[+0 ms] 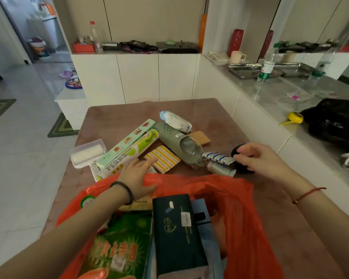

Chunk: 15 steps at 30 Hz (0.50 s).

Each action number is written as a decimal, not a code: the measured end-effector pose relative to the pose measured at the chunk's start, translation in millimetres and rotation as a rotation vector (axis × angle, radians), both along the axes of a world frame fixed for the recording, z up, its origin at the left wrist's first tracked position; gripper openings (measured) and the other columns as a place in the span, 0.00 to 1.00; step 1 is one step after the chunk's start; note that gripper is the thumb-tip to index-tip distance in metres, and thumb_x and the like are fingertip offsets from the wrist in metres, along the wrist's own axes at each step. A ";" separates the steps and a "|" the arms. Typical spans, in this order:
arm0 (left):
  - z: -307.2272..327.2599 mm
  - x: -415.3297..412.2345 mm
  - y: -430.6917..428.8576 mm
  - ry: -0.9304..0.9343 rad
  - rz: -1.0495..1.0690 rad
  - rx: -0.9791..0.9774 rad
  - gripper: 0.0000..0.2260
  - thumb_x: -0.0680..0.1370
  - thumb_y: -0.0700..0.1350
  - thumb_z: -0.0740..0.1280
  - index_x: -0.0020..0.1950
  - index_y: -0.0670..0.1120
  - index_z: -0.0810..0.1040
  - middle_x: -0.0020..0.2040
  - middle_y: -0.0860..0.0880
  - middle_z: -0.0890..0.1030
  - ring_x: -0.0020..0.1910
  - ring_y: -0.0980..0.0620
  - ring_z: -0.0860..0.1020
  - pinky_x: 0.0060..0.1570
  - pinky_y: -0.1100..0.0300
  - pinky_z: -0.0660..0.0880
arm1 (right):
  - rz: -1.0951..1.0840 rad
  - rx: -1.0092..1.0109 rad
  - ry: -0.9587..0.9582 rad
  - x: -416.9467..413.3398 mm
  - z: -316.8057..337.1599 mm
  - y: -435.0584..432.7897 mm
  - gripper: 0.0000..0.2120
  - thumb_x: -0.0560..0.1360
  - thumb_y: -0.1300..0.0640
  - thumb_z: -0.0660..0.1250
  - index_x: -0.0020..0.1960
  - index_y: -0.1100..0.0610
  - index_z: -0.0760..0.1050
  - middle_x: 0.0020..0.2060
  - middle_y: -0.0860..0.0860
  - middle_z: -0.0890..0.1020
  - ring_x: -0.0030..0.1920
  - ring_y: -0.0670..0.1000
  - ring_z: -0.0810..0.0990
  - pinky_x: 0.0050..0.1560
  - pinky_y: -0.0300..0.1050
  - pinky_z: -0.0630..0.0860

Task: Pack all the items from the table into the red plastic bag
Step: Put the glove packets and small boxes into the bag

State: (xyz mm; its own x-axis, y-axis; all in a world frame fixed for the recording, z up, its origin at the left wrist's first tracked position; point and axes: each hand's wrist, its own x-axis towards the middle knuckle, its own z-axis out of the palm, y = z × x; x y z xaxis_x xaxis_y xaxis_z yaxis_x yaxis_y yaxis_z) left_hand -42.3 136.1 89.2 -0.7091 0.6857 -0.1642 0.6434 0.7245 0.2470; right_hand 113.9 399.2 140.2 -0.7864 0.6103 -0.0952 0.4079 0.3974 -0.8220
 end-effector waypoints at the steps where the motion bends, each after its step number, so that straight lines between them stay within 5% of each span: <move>1: 1.2 -4.2 4.4 0.019 -0.029 -0.076 0.29 0.73 0.56 0.64 0.72 0.55 0.58 0.68 0.51 0.71 0.69 0.50 0.67 0.71 0.52 0.60 | 0.032 0.120 -0.047 -10.7 -6.3 6.0 0.15 0.70 0.60 0.71 0.55 0.60 0.74 0.46 0.55 0.78 0.46 0.54 0.76 0.41 0.41 0.72; 4: 3.3 -12.1 17.8 0.006 -0.089 -0.131 0.14 0.76 0.54 0.61 0.61 0.55 0.72 0.57 0.53 0.79 0.55 0.54 0.76 0.57 0.60 0.71 | 0.187 0.348 -0.287 -42.6 -35.6 22.4 0.30 0.70 0.59 0.71 0.69 0.60 0.64 0.62 0.57 0.74 0.61 0.57 0.74 0.57 0.45 0.72; 7: 6.0 -18.4 29.9 -0.103 -0.029 0.068 0.05 0.75 0.52 0.62 0.51 0.57 0.73 0.44 0.57 0.77 0.46 0.56 0.76 0.50 0.61 0.75 | 0.308 0.475 -0.450 -67.8 -71.0 39.0 0.36 0.71 0.54 0.68 0.73 0.59 0.56 0.70 0.57 0.67 0.68 0.56 0.69 0.64 0.48 0.69; 11: 15.7 -27.1 52.8 -0.333 0.068 0.378 0.08 0.76 0.50 0.62 0.56 0.54 0.71 0.44 0.58 0.75 0.48 0.54 0.77 0.48 0.61 0.77 | 0.407 0.777 -0.584 -87.7 -90.8 59.5 0.17 0.76 0.57 0.58 0.64 0.57 0.65 0.58 0.57 0.77 0.55 0.58 0.77 0.46 0.50 0.75; 13: 20.7 -31.5 71.7 -0.485 0.164 0.514 0.10 0.77 0.51 0.61 0.58 0.53 0.70 0.52 0.53 0.77 0.53 0.52 0.77 0.50 0.61 0.75 | 0.305 0.890 -0.436 -92.9 -77.9 67.7 0.09 0.76 0.57 0.58 0.54 0.57 0.69 0.52 0.58 0.80 0.51 0.59 0.79 0.42 0.49 0.73; 15: 25.9 -34.8 95.4 -0.840 0.375 0.674 0.15 0.77 0.56 0.58 0.62 0.52 0.68 0.60 0.48 0.76 0.58 0.47 0.75 0.58 0.53 0.73 | 0.133 0.864 -0.092 -96.2 -59.2 72.3 0.11 0.75 0.57 0.61 0.56 0.57 0.73 0.50 0.57 0.82 0.50 0.59 0.80 0.43 0.48 0.75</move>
